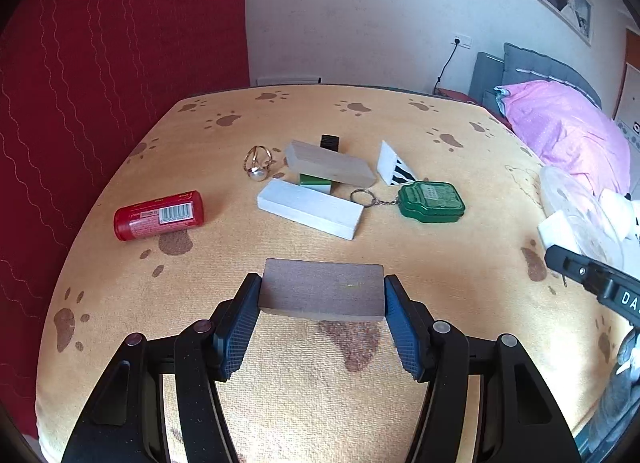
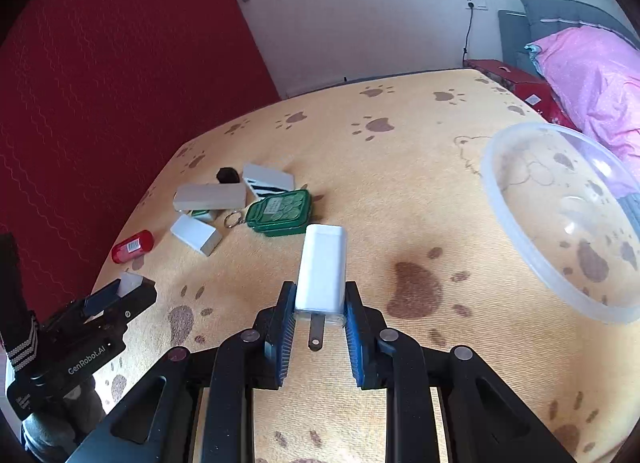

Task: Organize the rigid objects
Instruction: 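Carry the grey block and white charger toward the clear plastic bowl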

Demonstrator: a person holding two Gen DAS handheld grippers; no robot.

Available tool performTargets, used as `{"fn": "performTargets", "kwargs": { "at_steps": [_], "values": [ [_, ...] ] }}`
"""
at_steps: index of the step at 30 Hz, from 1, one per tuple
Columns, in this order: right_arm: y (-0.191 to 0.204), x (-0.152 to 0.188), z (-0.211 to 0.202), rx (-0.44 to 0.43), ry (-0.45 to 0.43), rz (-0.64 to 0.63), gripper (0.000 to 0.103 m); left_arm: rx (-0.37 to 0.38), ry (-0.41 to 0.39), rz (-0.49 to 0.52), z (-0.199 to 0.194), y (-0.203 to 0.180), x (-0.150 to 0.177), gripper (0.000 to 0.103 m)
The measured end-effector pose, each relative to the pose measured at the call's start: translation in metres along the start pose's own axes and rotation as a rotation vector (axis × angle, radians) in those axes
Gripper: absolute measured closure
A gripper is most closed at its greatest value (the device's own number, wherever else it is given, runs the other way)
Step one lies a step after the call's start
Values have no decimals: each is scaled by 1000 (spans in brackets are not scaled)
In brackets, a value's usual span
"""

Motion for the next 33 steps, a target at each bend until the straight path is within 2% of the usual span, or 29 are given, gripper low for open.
{"fn": "performTargets", "kwargs": {
  "at_steps": [12, 23, 25, 27, 29, 33],
  "values": [
    [-87, -17, -43, 158, -124, 128, 78, 53, -11, 110, -9, -62, -2, 42],
    [-153, -14, -48, 325, -150, 195, 78, 80, 4, 182, -6, -107, -2, 42],
    [-160, -13, -49, 349, -162, 207, 73, 89, 5, 195, -5, -116, -4, 42],
    [-166, -12, -51, 354, -167, 210, 61, 102, 5, 210, -5, -126, -6, 42],
    [-170, -11, -54, 379, -183, 206, 55, 118, 5, 228, -4, -138, -9, 42],
    [-179, -7, -60, 403, -204, 218, 54, 163, 13, 265, 0, -165, -11, 42]
  ]
}}
Point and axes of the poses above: each gripper's, at about its wrist camera, not at the fingertips, and z roughly the way its jaws point, y to its left, x to its underside, the point moved 2 cm from there along z, roughly the way its jaws point, and after that the axes turned 3 degrees about -z, right-handed, at the moved point
